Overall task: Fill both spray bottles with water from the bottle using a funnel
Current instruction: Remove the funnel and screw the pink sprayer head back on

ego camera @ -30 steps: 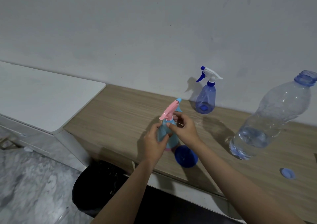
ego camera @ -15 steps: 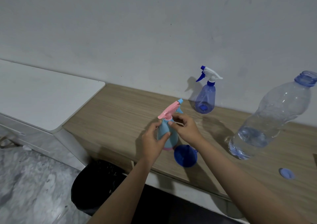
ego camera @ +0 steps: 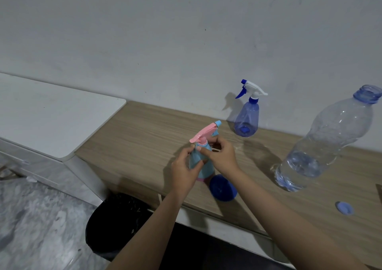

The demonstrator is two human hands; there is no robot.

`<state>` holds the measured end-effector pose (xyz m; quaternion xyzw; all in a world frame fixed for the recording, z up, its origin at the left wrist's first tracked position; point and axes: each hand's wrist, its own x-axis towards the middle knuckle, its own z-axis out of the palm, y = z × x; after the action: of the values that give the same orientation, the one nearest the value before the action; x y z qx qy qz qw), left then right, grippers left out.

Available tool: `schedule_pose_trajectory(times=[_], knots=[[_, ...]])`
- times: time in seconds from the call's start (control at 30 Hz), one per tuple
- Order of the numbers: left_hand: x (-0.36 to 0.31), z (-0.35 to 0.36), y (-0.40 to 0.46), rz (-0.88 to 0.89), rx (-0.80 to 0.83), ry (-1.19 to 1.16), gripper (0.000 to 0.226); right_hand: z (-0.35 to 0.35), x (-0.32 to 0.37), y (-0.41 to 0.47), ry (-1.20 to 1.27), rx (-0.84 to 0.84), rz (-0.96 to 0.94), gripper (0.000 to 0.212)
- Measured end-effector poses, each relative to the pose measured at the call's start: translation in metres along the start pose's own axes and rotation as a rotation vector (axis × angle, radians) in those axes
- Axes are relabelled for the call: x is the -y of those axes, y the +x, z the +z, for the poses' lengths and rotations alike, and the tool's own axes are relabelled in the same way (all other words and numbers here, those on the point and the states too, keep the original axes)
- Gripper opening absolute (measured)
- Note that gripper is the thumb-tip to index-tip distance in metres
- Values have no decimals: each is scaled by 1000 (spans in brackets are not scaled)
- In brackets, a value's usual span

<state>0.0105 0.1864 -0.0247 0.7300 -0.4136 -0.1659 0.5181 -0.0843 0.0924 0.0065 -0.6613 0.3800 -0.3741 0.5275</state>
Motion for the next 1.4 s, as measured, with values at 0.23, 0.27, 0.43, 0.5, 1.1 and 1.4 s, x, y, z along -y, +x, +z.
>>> schedule_pose_trajectory(times=[0.23, 0.27, 0.43, 0.5, 1.1, 1.4], knots=[[4, -1, 1, -5, 6, 16, 48, -4, -3, -1, -74, 64, -45, 34], [4, 0, 2, -7, 1, 13, 48, -5, 0, -1, -99, 85, -73, 27], [5, 4, 1, 12, -47, 1, 48, 2, -1, -2, -99, 19, -74, 18], [4, 6, 0, 9, -73, -42, 48, 8, -4, -4, -97, -21, -69, 20], [17, -3, 12, 36, 40, -49, 49, 1, -5, 2, -169, 91, -85, 26], [18, -2, 14, 17, 38, -20, 47, 12, -5, -13, -147, -94, -144, 18]])
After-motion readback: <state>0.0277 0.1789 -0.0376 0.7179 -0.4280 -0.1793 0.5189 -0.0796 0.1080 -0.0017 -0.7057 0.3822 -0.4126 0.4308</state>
